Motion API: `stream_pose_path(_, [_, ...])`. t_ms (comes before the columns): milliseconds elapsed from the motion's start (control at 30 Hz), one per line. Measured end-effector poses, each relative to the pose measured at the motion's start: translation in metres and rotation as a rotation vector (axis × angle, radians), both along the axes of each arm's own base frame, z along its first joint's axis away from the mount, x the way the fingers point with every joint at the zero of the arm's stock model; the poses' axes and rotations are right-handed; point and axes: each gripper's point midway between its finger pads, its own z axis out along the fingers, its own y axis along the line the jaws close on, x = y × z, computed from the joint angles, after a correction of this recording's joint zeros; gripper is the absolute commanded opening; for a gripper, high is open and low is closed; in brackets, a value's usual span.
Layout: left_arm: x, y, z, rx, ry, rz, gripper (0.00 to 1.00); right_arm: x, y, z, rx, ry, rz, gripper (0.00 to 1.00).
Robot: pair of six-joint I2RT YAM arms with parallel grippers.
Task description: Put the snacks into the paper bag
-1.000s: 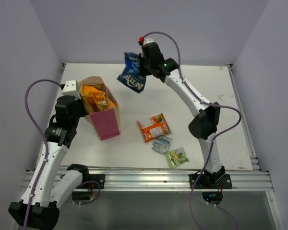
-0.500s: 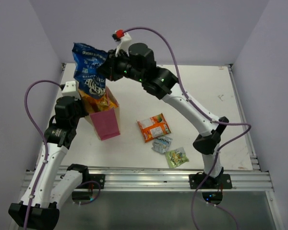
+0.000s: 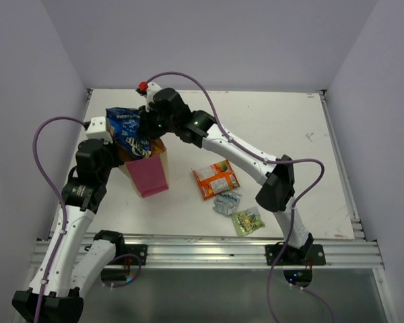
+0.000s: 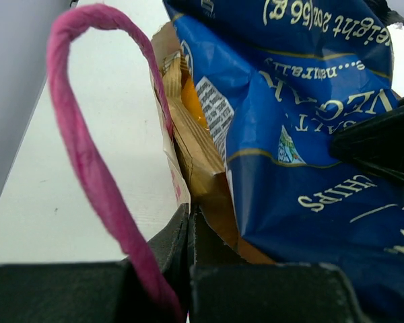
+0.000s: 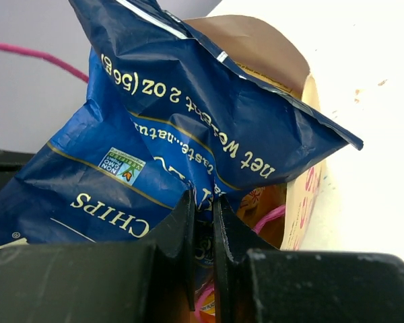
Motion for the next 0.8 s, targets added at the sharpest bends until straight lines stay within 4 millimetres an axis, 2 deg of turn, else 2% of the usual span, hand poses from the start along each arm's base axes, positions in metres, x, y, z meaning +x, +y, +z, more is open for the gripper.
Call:
stream_pose_path(300, [0.0, -0.003, 0.001, -0.006, -0.007, -0.015, 0.0, -0.013, -0.007, -0.01, -0.161, -0.139, 0.075, 0.0])
stream_pose_path(433, [0.002, -0.006, 0.002, -0.011, -0.011, -0.029, 0.0, -0.019, -0.016, -0.024, -0.264, -0.172, 0.084, 0.0])
stream_pose_path(467, [0.003, -0.006, 0.002, -0.012, -0.011, -0.031, 0.0, -0.021, -0.018, -0.028, -0.288, -0.18, 0.084, 0.03])
stream_pose_path(500, [0.003, -0.007, 0.002, -0.013, -0.013, -0.035, 0.0, -0.022, -0.019, -0.03, -0.306, -0.186, 0.085, 0.12])
stream_pose_path(567, [0.003, -0.008, 0.002, -0.014, -0.016, -0.041, 0.0, -0.026, -0.02, -0.032, -0.329, -0.194, 0.086, 0.4])
stream_pose_path(600, [0.004, -0.008, 0.002, -0.015, -0.017, -0.043, 0.0, -0.027, -0.02, -0.032, -0.336, -0.199, 0.085, 0.5])
stream_pose_path(633, [0.004, -0.009, 0.002, -0.016, -0.021, -0.045, 0.0, -0.028, -0.02, -0.033, -0.346, -0.205, 0.091, 0.64])
stream_pose_path(667, [0.004, -0.009, 0.003, -0.017, -0.023, -0.048, 0.0, -0.029, -0.021, -0.032, -0.354, -0.208, 0.091, 0.83])
stream_pose_path(700, [0.004, -0.01, 0.003, -0.019, -0.026, -0.051, 0.0, -0.029, -0.022, -0.031, -0.359, -0.209, 0.085, 0.9])
stream_pose_path(800, [0.005, -0.01, 0.003, -0.021, -0.029, -0.054, 0.0, -0.027, -0.025, -0.015, -0.357, -0.244, 0.066, 0.93])
